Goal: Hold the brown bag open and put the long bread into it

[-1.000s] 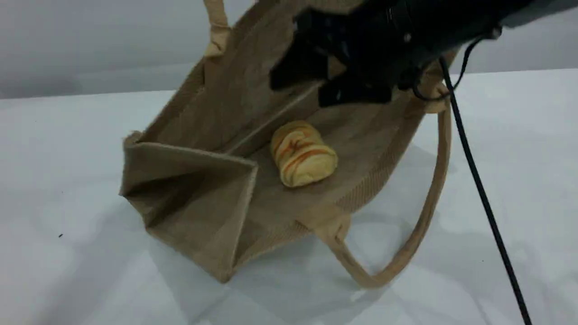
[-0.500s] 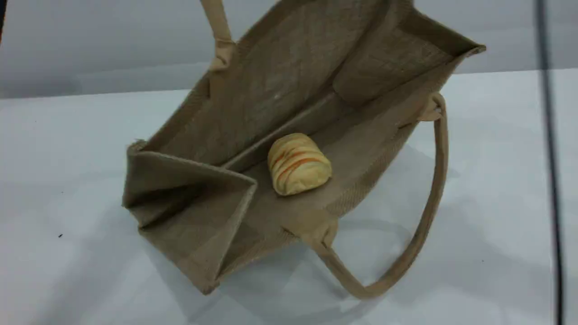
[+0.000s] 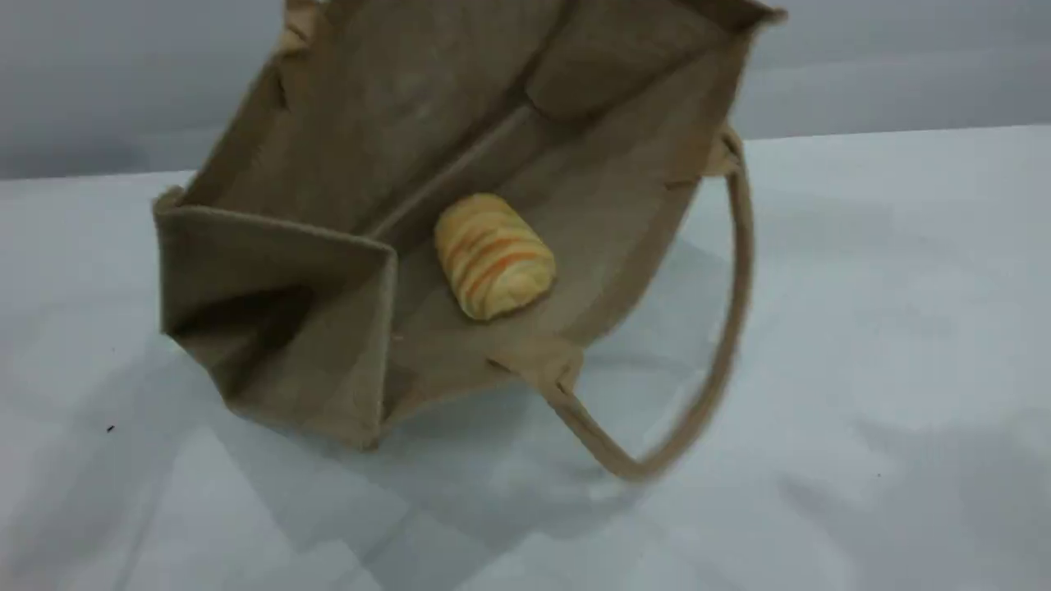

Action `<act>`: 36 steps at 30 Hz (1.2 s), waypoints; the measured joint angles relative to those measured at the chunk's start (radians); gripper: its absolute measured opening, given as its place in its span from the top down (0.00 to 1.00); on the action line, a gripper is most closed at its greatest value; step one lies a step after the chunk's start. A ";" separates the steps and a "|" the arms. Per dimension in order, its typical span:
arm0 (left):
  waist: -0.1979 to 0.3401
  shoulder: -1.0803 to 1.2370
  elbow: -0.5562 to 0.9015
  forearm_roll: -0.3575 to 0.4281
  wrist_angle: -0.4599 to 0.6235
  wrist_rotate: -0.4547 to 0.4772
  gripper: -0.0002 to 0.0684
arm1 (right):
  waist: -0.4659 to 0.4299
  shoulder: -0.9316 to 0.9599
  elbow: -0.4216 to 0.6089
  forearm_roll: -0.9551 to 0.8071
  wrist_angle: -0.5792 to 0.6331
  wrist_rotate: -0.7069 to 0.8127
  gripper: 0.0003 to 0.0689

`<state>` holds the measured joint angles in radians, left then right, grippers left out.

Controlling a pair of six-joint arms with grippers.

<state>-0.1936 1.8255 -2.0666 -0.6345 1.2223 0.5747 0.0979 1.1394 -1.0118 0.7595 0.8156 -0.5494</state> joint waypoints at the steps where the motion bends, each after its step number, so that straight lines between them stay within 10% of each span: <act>1: 0.004 -0.003 0.000 0.000 0.000 0.001 0.87 | 0.000 0.000 0.000 0.003 -0.002 0.001 0.22; 20: -0.061 0.072 0.050 -0.041 -0.006 0.004 0.87 | 0.000 -0.019 -0.002 0.007 0.053 -0.001 0.27; 36: -0.126 0.181 0.253 -0.028 -0.097 0.048 0.87 | 0.000 -0.427 -0.003 -0.137 0.104 0.146 0.28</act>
<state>-0.3192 2.0067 -1.8138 -0.6622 1.1251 0.6231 0.0979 0.7123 -1.0145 0.6227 0.9200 -0.4031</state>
